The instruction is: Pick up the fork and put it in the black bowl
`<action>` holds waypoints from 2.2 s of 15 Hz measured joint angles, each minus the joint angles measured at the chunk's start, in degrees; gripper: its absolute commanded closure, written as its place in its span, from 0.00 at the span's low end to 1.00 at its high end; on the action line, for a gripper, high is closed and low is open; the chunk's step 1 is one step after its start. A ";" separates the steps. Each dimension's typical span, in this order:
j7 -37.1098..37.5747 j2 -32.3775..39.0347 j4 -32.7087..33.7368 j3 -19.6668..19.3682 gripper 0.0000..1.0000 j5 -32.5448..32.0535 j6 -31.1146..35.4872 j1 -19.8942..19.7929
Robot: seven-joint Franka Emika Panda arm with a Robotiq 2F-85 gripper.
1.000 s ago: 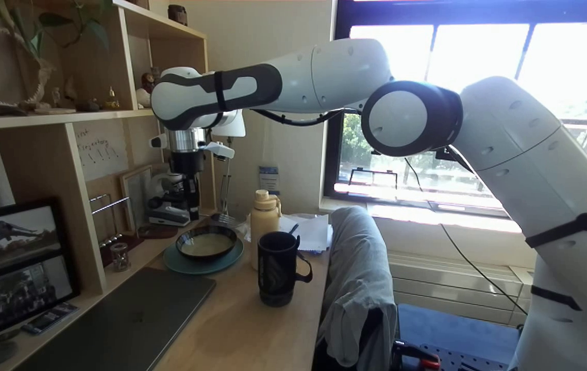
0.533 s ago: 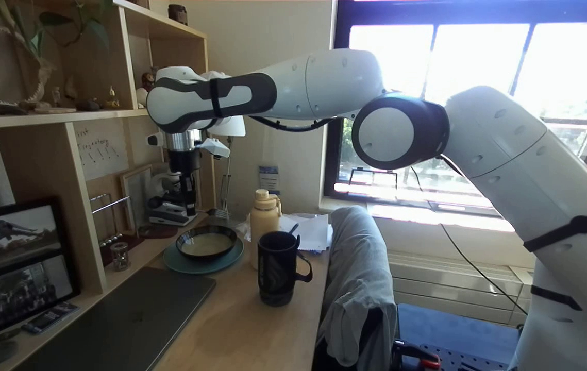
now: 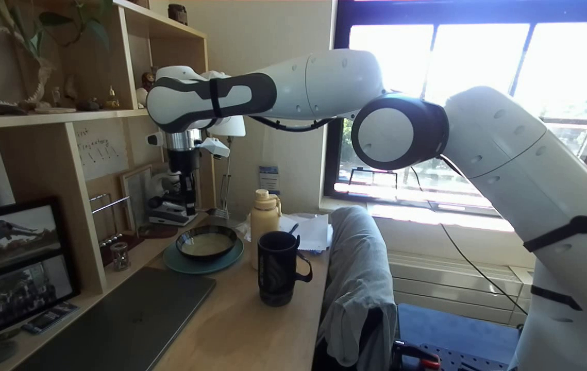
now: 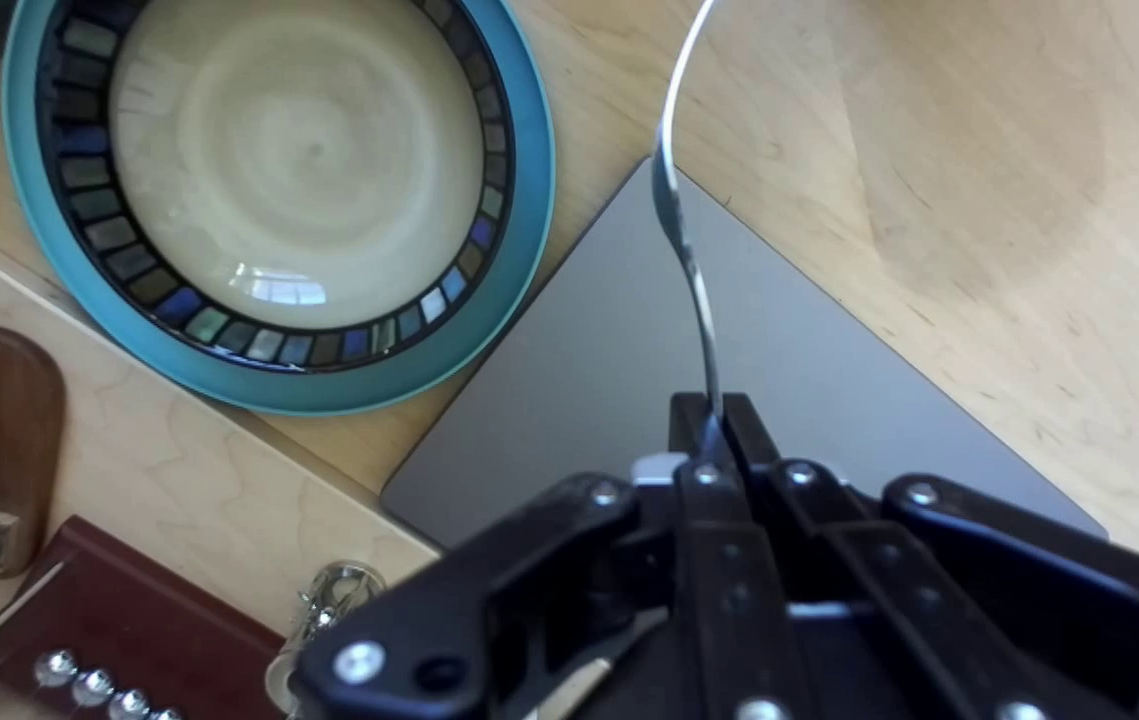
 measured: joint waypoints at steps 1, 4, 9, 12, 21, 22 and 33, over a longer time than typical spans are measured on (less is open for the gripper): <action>-0.04 0.07 0.00 0.01 0.97 0.00 0.00 -0.02; -0.20 0.88 0.09 -0.05 0.96 -0.03 -0.01 -0.08; -2.64 4.61 2.97 -0.39 0.96 -0.25 -0.01 -0.37; -5.67 7.56 6.77 -0.54 0.96 -2.27 -0.01 -0.74; -16.30 17.48 18.93 -1.44 0.96 -5.14 1.41 -1.05; -18.20 18.25 19.48 -1.33 0.96 -5.14 2.83 -1.02; -37.76 24.63 26.23 3.62 0.97 -0.28 12.38 -3.58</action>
